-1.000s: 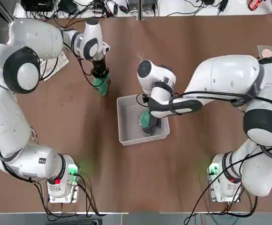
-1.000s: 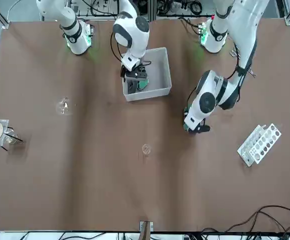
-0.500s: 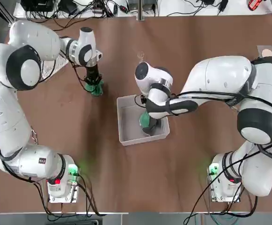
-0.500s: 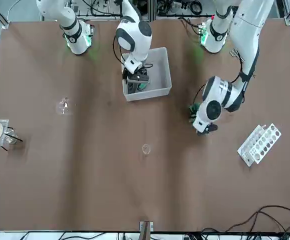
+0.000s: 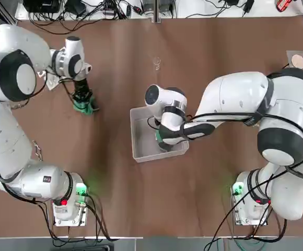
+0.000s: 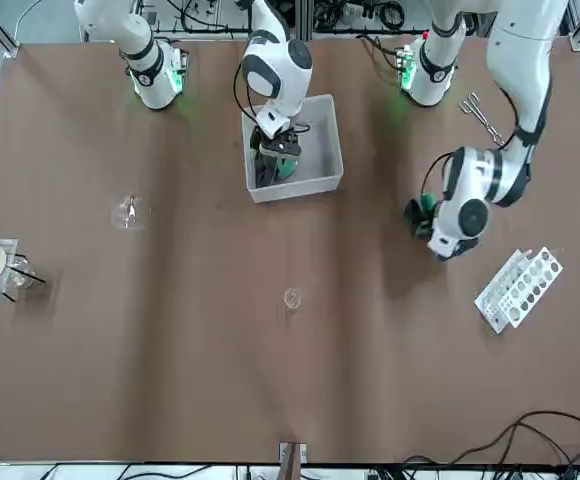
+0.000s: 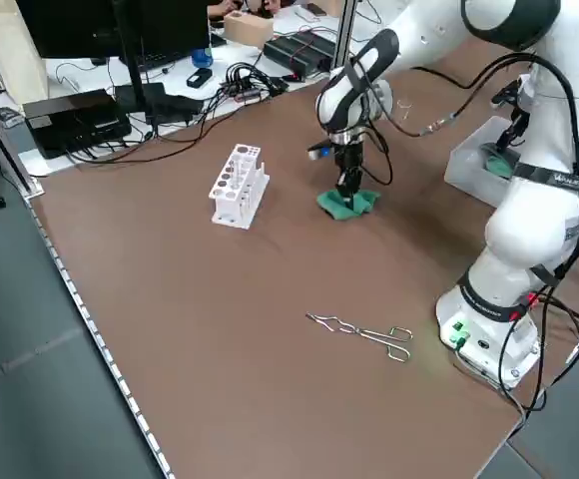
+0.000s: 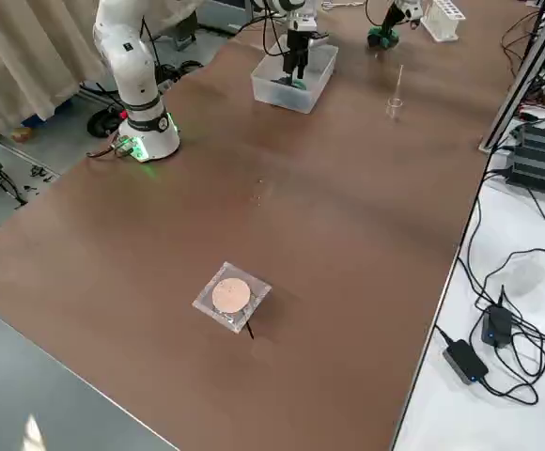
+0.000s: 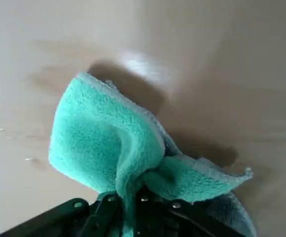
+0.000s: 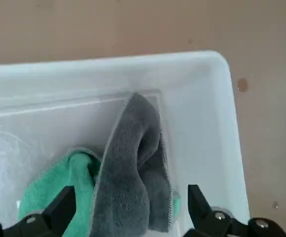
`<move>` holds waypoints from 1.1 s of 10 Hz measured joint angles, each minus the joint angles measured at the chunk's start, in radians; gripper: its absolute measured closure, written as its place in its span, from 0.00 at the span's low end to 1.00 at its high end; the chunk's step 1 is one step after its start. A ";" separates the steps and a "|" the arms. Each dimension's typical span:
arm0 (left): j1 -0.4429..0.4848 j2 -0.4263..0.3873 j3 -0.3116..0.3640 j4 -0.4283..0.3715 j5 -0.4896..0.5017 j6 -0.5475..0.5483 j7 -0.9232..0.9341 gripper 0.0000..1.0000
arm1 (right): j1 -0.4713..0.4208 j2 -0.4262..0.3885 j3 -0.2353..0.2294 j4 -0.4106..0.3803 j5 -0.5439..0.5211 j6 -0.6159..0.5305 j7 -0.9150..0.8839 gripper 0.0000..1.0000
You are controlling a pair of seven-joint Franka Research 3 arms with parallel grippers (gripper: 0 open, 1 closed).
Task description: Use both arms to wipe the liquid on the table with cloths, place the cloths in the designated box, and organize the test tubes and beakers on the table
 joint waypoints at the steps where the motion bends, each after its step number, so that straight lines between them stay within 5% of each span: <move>1: 0.003 -0.024 0.054 -0.044 0.019 0.005 0.021 0.93 | 0.000 0.000 0.000 0.001 0.000 -0.004 0.009 0.00; 6: 0.014 -0.057 0.172 -0.126 0.131 0.015 0.068 0.93 | 0.011 0.072 0.003 0.052 0.037 0.002 0.207 0.00; 9: 0.008 -0.057 0.060 -0.110 0.132 0.082 0.057 0.93 | 0.013 0.133 0.004 0.109 0.052 0.002 0.237 0.00; 11: 0.007 -0.018 -0.064 -0.018 0.104 0.118 0.005 0.93 | 0.014 0.137 0.004 0.110 0.053 -0.004 0.245 0.00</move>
